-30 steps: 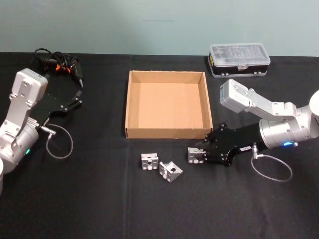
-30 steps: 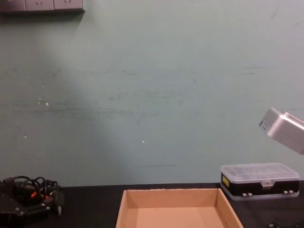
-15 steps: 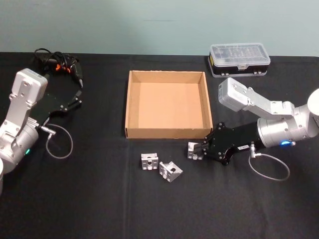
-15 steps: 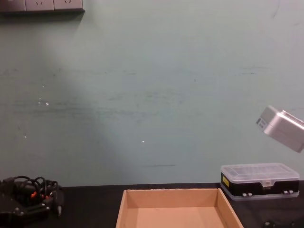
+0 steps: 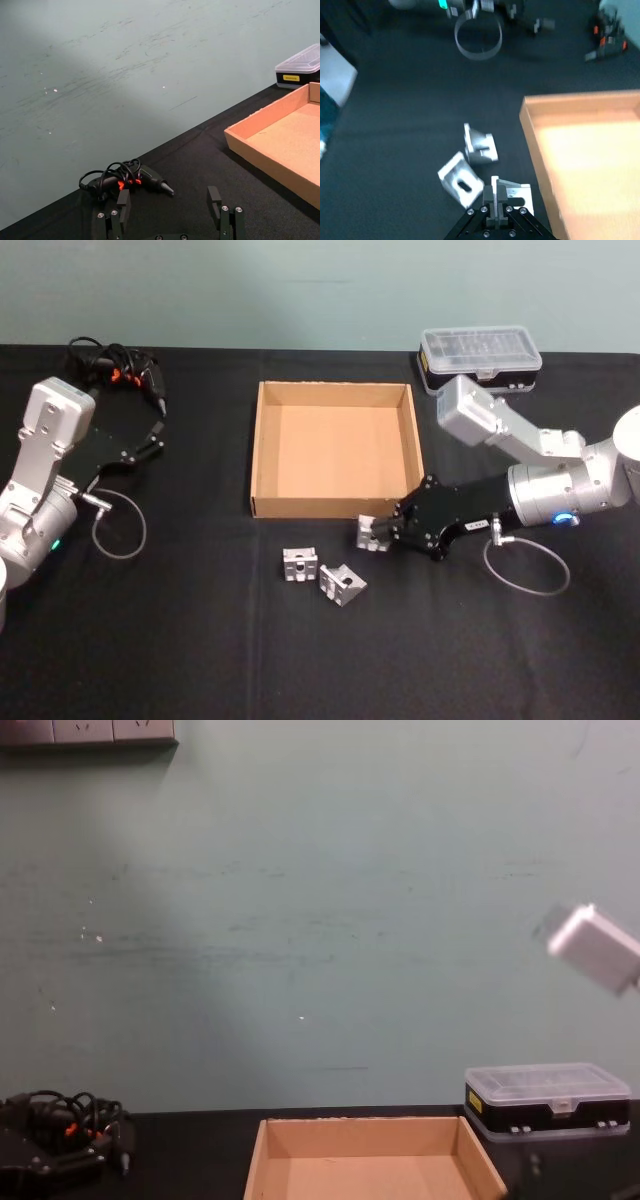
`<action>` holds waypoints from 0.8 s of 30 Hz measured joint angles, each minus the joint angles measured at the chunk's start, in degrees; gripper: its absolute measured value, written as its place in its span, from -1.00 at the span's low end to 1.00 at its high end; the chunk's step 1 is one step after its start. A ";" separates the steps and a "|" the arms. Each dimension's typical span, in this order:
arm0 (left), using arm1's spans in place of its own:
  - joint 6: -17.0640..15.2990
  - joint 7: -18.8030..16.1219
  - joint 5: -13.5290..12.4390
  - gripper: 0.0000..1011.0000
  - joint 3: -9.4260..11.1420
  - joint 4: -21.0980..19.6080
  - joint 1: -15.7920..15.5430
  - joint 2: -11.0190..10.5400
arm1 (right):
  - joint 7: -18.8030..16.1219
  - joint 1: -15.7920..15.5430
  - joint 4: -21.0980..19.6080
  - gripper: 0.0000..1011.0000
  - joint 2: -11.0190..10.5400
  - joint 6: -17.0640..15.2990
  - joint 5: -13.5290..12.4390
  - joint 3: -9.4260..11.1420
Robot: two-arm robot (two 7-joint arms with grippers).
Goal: Use one hand to pick up the angle iron from the table and place it into the box.
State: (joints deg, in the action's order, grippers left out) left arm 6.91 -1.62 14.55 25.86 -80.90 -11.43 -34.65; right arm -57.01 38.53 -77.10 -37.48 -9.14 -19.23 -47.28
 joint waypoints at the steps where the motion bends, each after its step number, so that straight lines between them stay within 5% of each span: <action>1: 0.00 0.00 0.00 0.98 0.00 0.00 0.00 0.00 | -0.25 -0.01 -0.23 -0.92 0.06 0.02 -0.66 0.27; 7: 0.00 0.00 0.00 0.98 0.00 0.00 0.00 0.00 | -1.11 0.07 -1.96 -0.92 0.30 0.29 -5.81 2.47; 11: 0.00 0.00 0.00 0.98 0.00 0.00 0.00 0.00 | 1.67 -0.08 -3.50 -0.92 0.25 0.90 -7.86 4.47; 18: 0.00 0.00 0.00 0.98 0.00 0.00 0.00 0.00 | 9.51 -1.13 -4.18 -0.92 0.84 1.71 -7.30 6.70; 24: 0.00 0.00 0.00 0.98 0.00 0.00 0.00 0.00 | 16.81 -2.57 -1.69 -0.92 3.67 1.89 -5.69 8.71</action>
State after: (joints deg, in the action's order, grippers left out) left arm 6.91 -1.62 14.55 25.86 -80.90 -11.43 -34.64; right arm -40.19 35.96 -78.79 -33.81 -7.25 -24.92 -38.57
